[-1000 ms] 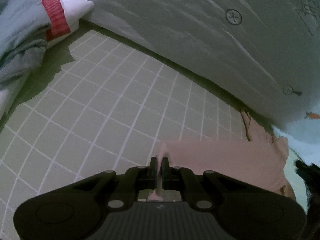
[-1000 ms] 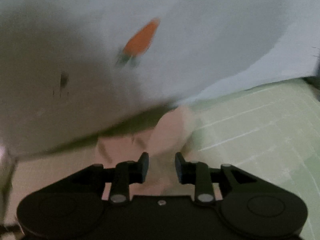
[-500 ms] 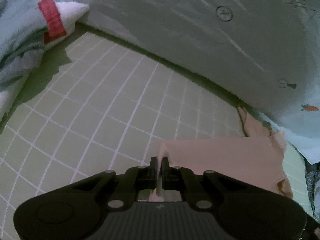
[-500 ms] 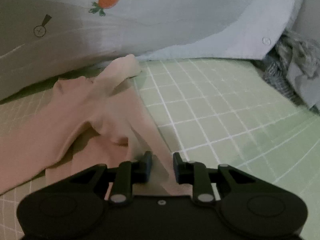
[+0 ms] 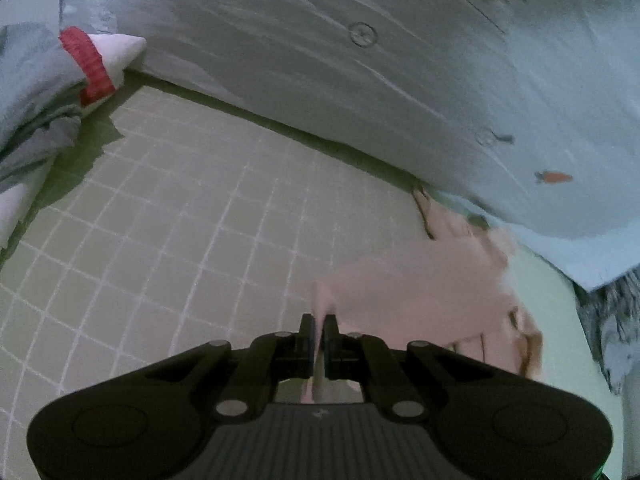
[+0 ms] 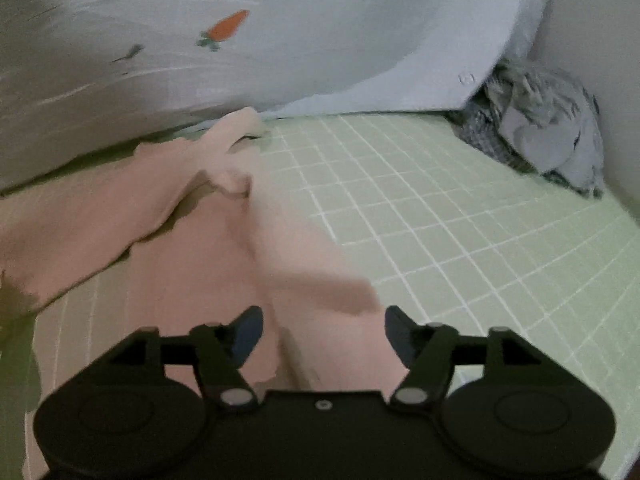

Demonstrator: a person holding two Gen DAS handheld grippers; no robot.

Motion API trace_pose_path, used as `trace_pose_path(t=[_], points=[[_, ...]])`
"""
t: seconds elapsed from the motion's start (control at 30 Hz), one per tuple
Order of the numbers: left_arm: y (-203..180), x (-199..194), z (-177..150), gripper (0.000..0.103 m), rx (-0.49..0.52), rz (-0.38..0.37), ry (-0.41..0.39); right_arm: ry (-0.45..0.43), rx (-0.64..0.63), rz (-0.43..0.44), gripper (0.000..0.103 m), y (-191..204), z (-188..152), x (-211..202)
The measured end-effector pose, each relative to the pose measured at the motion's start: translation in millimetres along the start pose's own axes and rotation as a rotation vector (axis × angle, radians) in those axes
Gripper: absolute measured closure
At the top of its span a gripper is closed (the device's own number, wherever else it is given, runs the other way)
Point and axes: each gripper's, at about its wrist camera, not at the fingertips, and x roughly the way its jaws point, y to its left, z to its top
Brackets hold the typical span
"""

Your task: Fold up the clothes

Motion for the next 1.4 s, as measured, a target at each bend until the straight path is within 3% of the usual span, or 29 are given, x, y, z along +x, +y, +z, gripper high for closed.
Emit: trace_pose_path(t=[0.07, 0.13, 0.17, 0.2, 0.23, 0.3, 0.43, 0.6, 0.67, 0.73, 0.83, 1.03, 1.17, 1.23, 1.3, 1.33, 1.4], points=[[-3, -2, -4, 0.099, 0.014, -0.012, 0.001, 0.017, -0.023, 0.011, 0.045, 2, -12, -4], [-8, -6, -6, 0.099, 0.028, -0.025, -0.004, 0.044, -0.026, 0.018, 0.064, 2, -21, -4], [-10, -8, -7, 0.099, 0.036, -0.032, -0.008, 0.049, -0.019, 0.015, 0.066, 0, -23, -3], [-12, -11, -7, 0.099, 0.043, -0.038, -0.014, 0.054, -0.011, 0.012, 0.075, -1, -25, -2], [-14, -12, -7, 0.099, 0.046, -0.042, -0.017, 0.058, -0.004, 0.009, 0.096, -3, -26, -2], [-16, -16, -7, 0.099, 0.053, -0.05, -0.024, 0.04, -0.002, -0.006, 0.1, -6, -27, -8], [-17, -19, -9, 0.099, 0.049, -0.053, -0.034, -0.031, -0.002, -0.026, 0.101, -12, -24, -35], [-18, -22, -13, 0.099, 0.044, -0.056, -0.029, 0.12, 0.101, 0.033, 0.099, -20, -43, -12], [-20, -25, -15, 0.099, 0.054, -0.059, -0.034, 0.122, 0.136, 0.035, 0.089, -25, -40, -16], [-25, -26, -16, 0.099, 0.055, -0.07, -0.033, 0.116, 0.179, 0.038, 0.07, -33, -37, -22], [-40, -28, -19, 0.099, 0.067, -0.093, -0.034, 0.085, 0.284, 0.055, 0.057, -51, -32, -32], [-109, -29, -37, 0.099, 0.171, -0.221, -0.028, 0.043, 0.353, 0.037, 0.051, -89, -22, -40], [-176, -19, -71, 0.099, 0.253, -0.299, 0.053, 0.047, 0.342, 0.043, 0.051, -122, -14, -33], [-207, -9, -93, 0.093, 0.294, -0.318, 0.124, 0.055, 0.331, 0.052, 0.05, -140, -11, -29], [-225, -1, -111, 0.07, 0.291, -0.275, 0.169, 0.073, 0.314, 0.069, 0.049, -155, -8, -22], [-230, 0, -118, 0.064, 0.286, -0.248, 0.184, 0.079, 0.296, 0.081, 0.048, -160, -6, -19], [-230, -5, -123, 0.043, 0.26, -0.196, 0.144, 0.074, 0.245, 0.115, 0.041, -165, 0, -14]])
